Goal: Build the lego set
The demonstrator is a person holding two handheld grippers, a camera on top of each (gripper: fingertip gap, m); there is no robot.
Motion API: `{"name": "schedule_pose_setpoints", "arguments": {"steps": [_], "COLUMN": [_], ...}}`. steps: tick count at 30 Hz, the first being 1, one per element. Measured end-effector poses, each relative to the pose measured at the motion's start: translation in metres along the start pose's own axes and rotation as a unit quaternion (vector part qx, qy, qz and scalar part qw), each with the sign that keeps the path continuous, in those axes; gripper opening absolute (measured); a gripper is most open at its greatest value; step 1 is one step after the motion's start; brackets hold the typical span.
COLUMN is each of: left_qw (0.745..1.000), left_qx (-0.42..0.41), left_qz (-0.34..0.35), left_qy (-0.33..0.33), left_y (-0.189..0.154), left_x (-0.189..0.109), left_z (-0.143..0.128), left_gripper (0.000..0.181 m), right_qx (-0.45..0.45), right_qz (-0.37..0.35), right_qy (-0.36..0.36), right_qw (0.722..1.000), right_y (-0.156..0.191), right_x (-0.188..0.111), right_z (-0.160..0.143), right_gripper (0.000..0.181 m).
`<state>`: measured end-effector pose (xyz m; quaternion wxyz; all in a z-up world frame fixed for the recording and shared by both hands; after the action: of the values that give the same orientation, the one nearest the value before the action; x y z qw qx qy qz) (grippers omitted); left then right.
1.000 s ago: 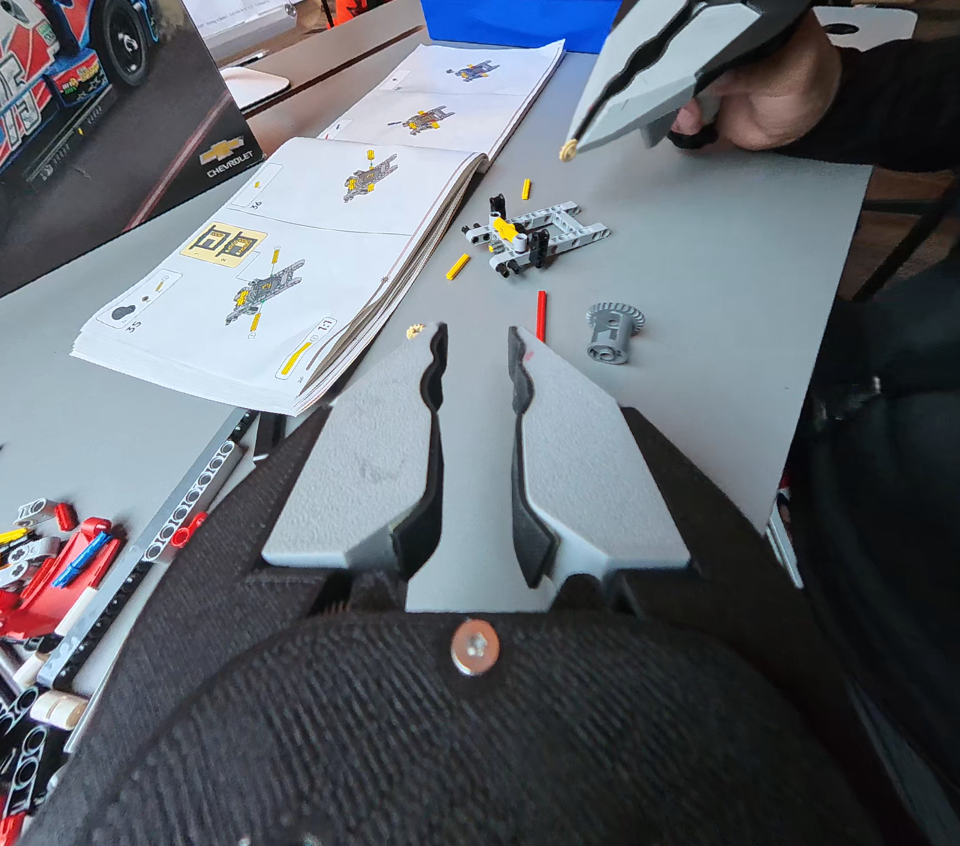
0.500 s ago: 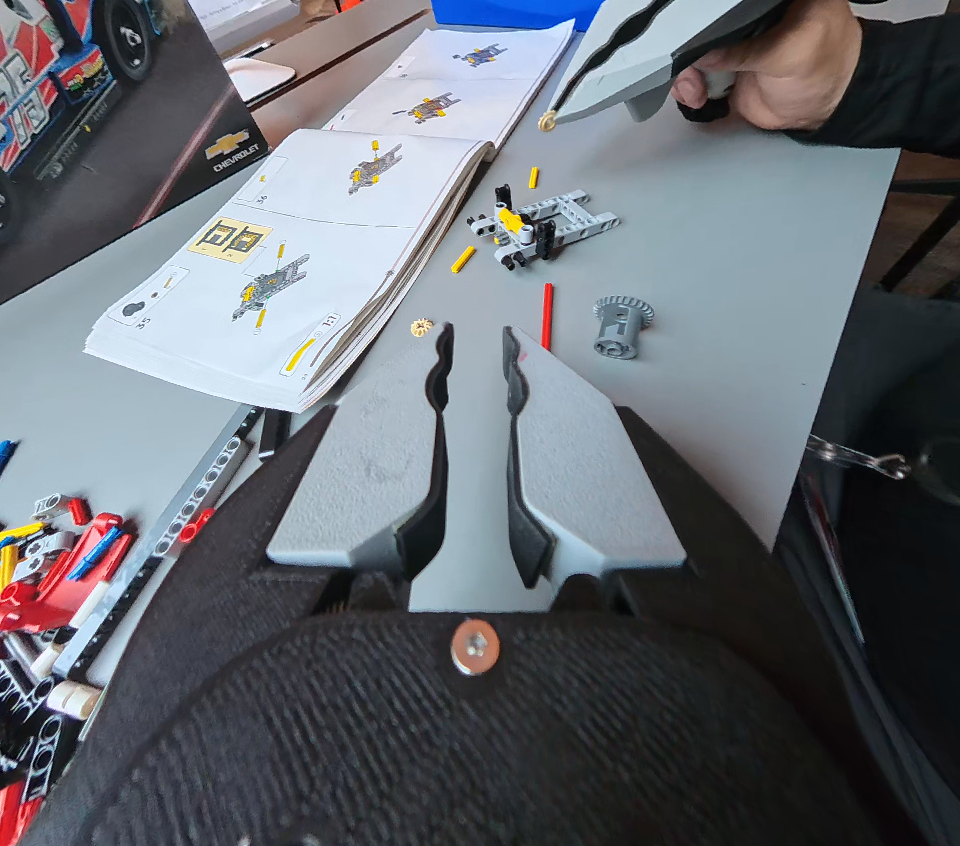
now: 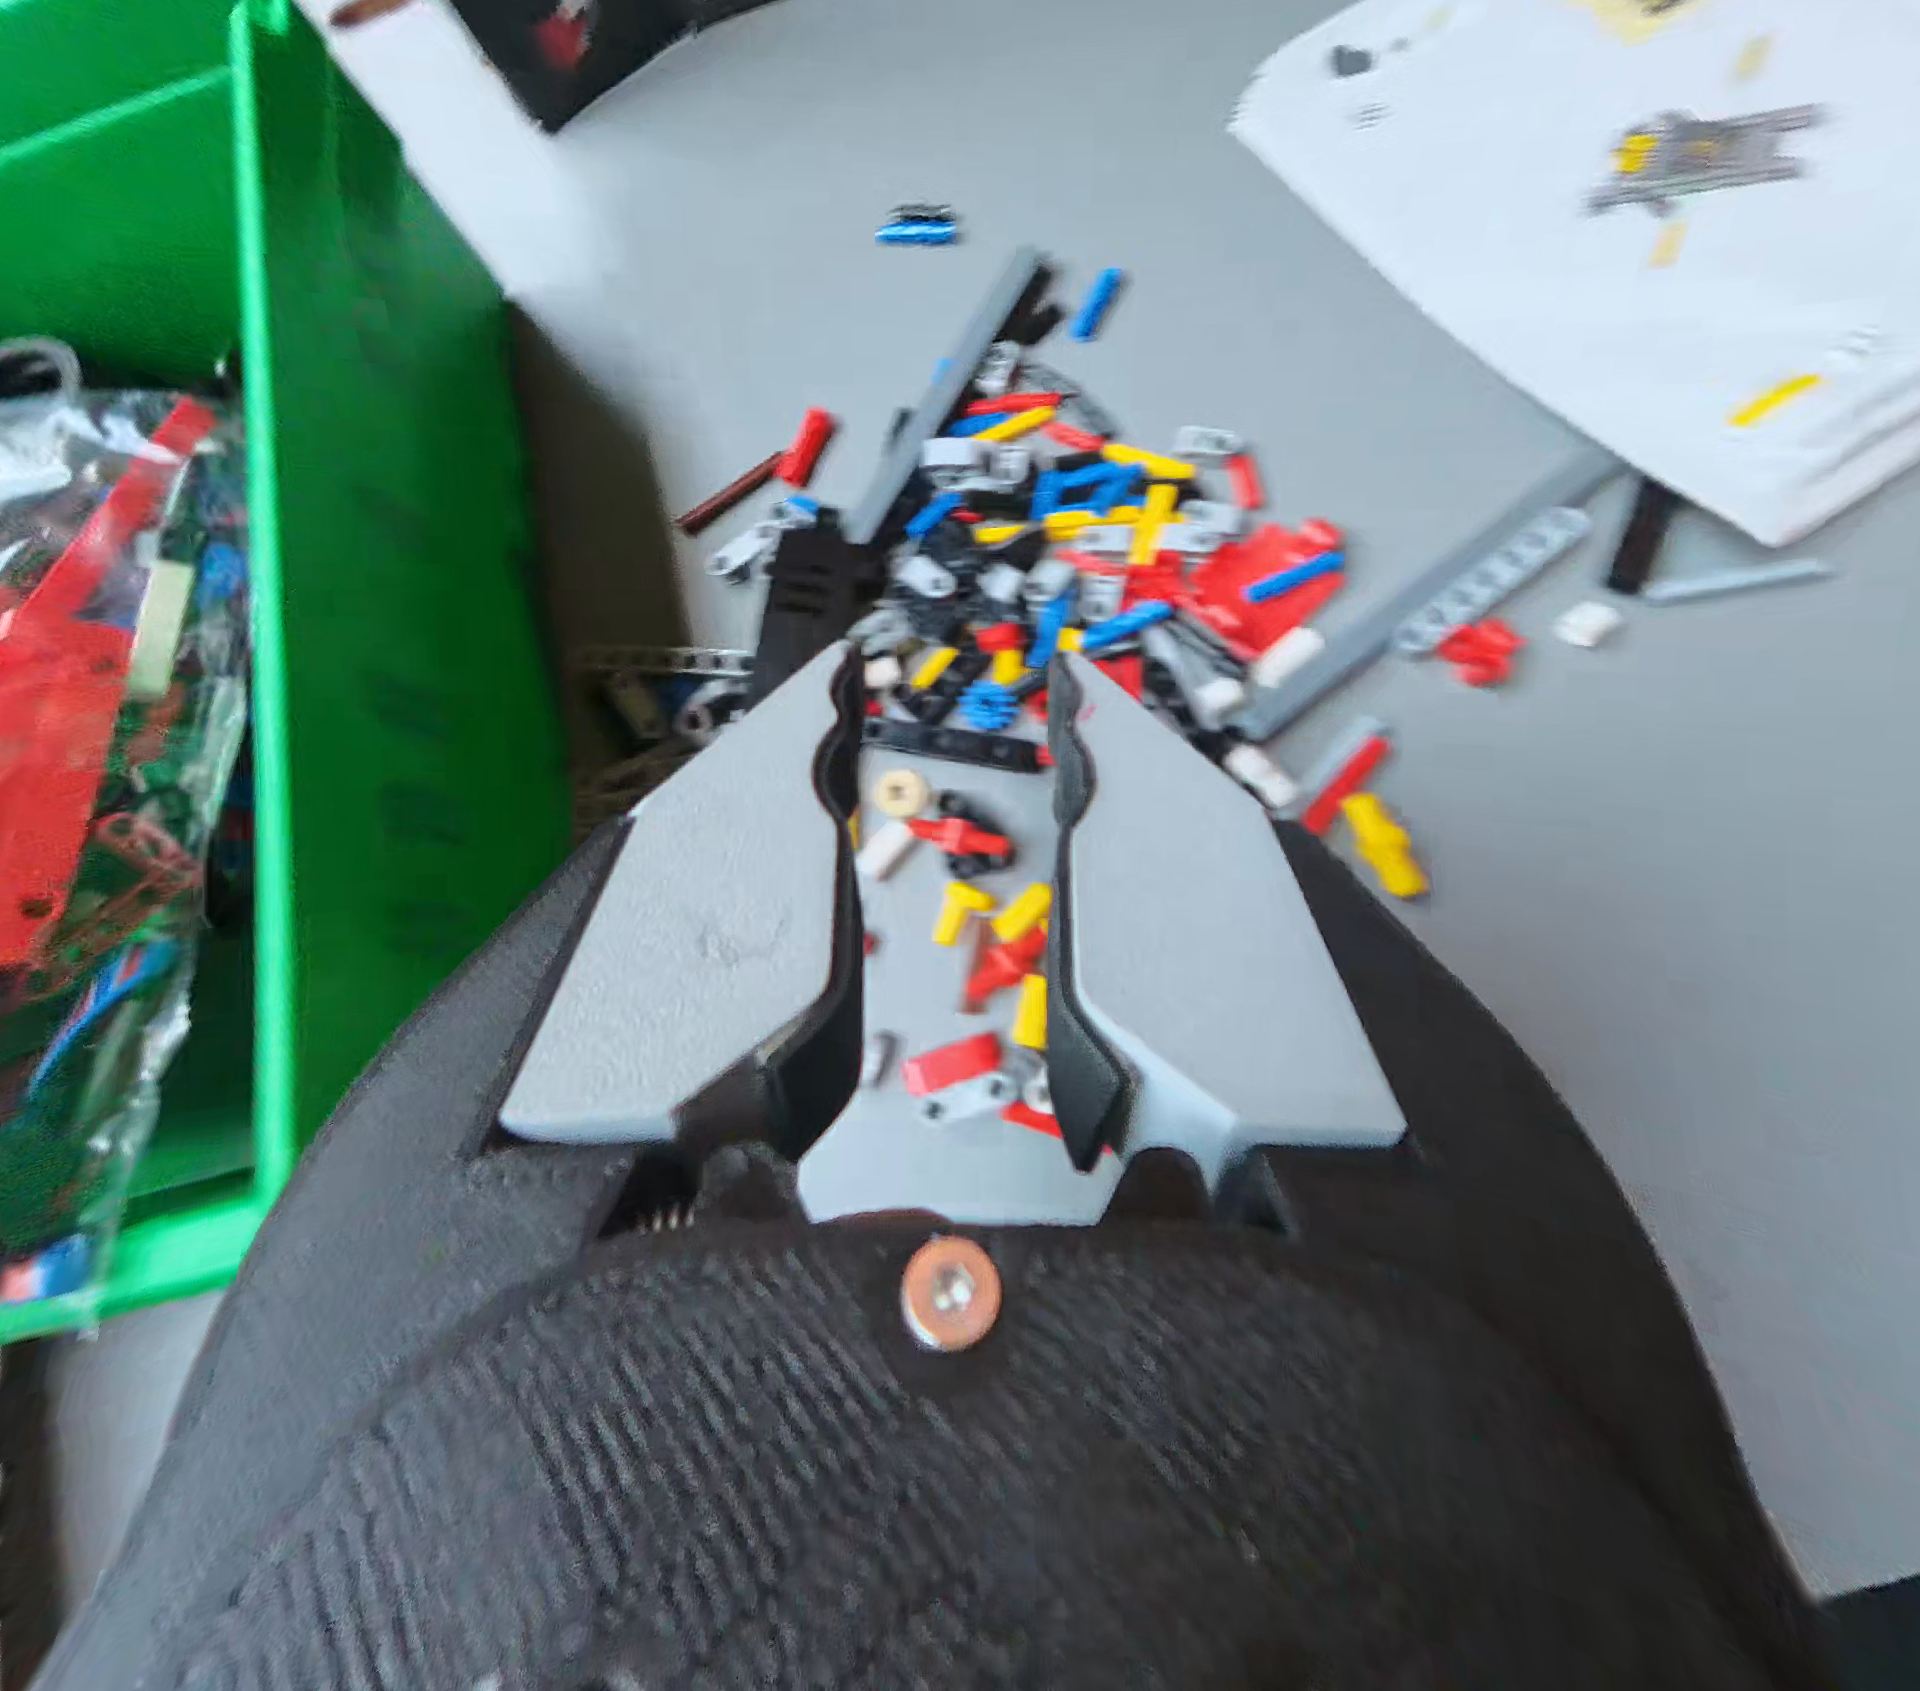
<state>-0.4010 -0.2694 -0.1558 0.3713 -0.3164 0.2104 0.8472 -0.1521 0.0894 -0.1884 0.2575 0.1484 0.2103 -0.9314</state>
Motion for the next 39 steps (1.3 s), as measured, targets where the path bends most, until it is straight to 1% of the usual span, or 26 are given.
{"name": "schedule_pose_setpoints", "arguments": {"steps": [2,5,7,8,10,12,13,16,20,21,23,26,28,29,30,32,33,34,35,36,39], "left_qw": [0.999,0.991,0.991,0.992,0.99,0.984,0.982,0.984,0.988,0.987,0.987,0.991,0.992,0.99,0.987,0.97,0.961,0.954,0.95,0.947,0.944], "left_qx": [-0.025,-0.052,-0.052,-0.044,-0.03,-0.024,-0.024,-0.027,-0.04,-0.048,-0.06,-0.034,-0.005,0.002,0.003,-0.003,-0.002,0.008,0.032,0.068,0.196], "left_qz": [-0.018,-0.053,-0.046,-0.03,-0.007,-0.013,-0.012,-0.007,-0.009,-0.017,-0.024,-0.047,-0.064,-0.087,-0.128,-0.223,-0.259,-0.283,-0.296,-0.301,-0.254], "left_qy": [0.044,0.115,0.116,0.118,0.14,0.178,0.186,0.178,0.152,0.151,0.147,0.117,0.112,0.11,0.102,0.094,0.1,0.102,0.096,0.083,0.069], "left_y": [0.022,0.034,0.038,0.041,0.046,0.046,0.047,0.05,0.052,0.051,0.046,0.021,-0.002,-0.017,-0.036,-0.072,-0.087,-0.099,-0.111,-0.122,-0.145], "left_x": [0.016,0.04,0.047,0.049,0.053,0.059,0.061,0.059,0.054,0.054,0.054,0.049,0.047,0.047,0.046,0.046,0.045,0.045,0.044,0.043,0.048], "left_z": [-0.001,-0.008,-0.006,-0.005,-0.009,-0.017,-0.02,-0.019,-0.013,-0.012,-0.01,0.003,0.012,0.018,0.024,0.034,0.037,0.041,0.045,0.049,0.05], "left_gripper": [0.036,0.039,0.039,0.039,0.038,0.027,0.025,0.025,0.025,0.027,0.043,0.047,0.049,0.05,0.05,0.049,0.051,0.056,0.059,0.056,0.054], "right_qx": [-0.004,-0.008,-0.007,-0.006,-0.005,-0.005,-0.006,-0.008,-0.008,-0.008,-0.009,-0.008,-0.007,-0.006,-0.006,-0.008,-0.009,-0.009,-0.01,-0.01,-0.009], "right_qz": [0.004,0.006,0.009,0.01,0.014,0.018,0.019,0.022,0.026,0.025,0.025,0.024,0.023,0.023,0.023,0.022,0.021,0.021,0.021,0.021,0.024], "right_qy": [0.0,-0.002,-0.005,-0.007,-0.009,-0.008,-0.009,-0.008,-0.006,-0.006,-0.005,-0.004,-0.004,-0.003,-0.003,-0.003,-0.004,-0.004,-0.004,-0.005,-0.008], "right_qw": [1.0,1.0,1.0,1.0,1.0,1.0,1.0,1.0,1.0,1.0,1.0,1.0,1.0,1.0,1.0,1.0,1.0,1.0,1.0,1.0,1.0], "right_y": [0.002,0.004,0.005,0.006,0.006,0.007,0.008,0.008,0.009,0.009,0.009,0.009,0.008,0.008,0.008,0.008,0.008,0.008,0.009,0.009,0.009], "right_x": [0.0,-0.002,-0.003,-0.003,-0.004,-0.003,-0.003,-0.002,-0.001,-0.001,0.0,0.0,0.0,0.001,0.001,0.0,0.0,0.0,0.0,0.0,-0.001], "right_z": [0.0,0.001,0.001,0.001,0.001,0.001,0.002,0.002,0.001,0.001,0.001,0.001,0.001,0.001,0.001,0.001,0.001,0.001,0.001,0.002,0.002], "right_gripper": [0.0,0.0,0.0,0.0,0.0,0.0,0.0,0.0,0.0,0.0,0.0,0.0,0.0,0.0,0.0,0.0,0.0,0.0,0.0,0.0,0.0]}}
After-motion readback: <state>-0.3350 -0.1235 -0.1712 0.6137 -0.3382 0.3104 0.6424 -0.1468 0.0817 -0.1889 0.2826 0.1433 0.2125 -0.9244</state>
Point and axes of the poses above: each gripper's, where its closed fingertips meet, x out along the fingers, z out of its top, y = z × x across the jaws, the point moved 6 cm from there along -x, back along the fingers, and after that the axes turned 3 degrees about -z, right-handed, at the moved point
